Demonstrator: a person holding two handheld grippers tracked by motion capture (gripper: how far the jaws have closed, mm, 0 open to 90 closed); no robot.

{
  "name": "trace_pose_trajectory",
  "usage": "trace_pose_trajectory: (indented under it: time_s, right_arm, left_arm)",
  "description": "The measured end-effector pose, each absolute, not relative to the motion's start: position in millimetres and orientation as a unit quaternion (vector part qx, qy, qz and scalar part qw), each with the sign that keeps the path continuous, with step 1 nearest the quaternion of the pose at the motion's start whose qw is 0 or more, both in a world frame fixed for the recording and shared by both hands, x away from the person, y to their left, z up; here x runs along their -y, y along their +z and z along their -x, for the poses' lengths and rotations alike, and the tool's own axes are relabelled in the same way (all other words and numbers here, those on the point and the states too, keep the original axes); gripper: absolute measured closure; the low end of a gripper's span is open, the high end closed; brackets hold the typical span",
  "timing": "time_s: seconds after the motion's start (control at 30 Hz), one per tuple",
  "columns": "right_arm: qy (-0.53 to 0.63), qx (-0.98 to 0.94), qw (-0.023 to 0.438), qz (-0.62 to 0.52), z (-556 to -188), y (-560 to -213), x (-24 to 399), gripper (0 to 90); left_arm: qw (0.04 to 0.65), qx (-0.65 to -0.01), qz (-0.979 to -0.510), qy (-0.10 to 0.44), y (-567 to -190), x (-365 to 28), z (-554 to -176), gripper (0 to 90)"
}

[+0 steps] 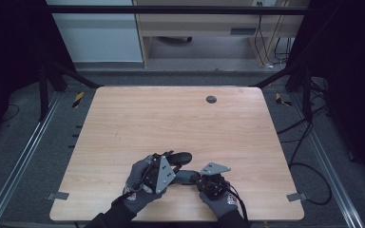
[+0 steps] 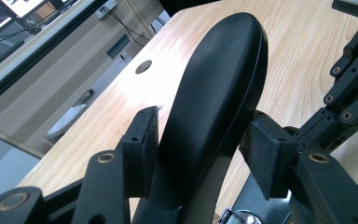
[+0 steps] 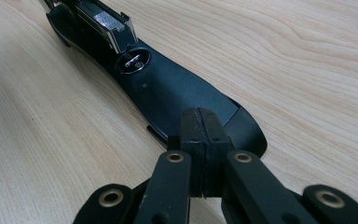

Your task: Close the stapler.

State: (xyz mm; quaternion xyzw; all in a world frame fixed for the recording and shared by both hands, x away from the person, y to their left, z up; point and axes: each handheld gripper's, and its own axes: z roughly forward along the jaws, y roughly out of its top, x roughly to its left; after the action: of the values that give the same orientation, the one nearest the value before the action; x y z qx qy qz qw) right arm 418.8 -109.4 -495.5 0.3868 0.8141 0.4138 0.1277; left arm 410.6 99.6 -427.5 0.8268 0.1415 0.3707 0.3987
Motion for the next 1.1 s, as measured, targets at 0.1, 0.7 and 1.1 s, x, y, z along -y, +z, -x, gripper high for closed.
trace_pose_trajectory:
  time_s: [0.1, 0.7, 1.1]
  right_arm:
    - [0.414, -0.814, 0.128, -0.388, -418.7, -495.5, 109.1, 90.0]
    - [0.420, -0.813, 0.125, -0.383, -419.0, -496.6, 111.1, 90.0]
    - [0.417, -0.813, 0.126, -0.387, -419.0, -495.9, 113.6, 90.0]
  left_arm:
    - [0.396, -0.137, -0.829, 0.371, -429.3, -98.1, -410.5, 47.2]
    - [0.372, -0.112, -0.841, 0.377, -440.9, -87.9, -410.2, 46.3]
    - [0.360, -0.100, -0.848, 0.376, -448.2, -82.3, -410.3, 45.5]
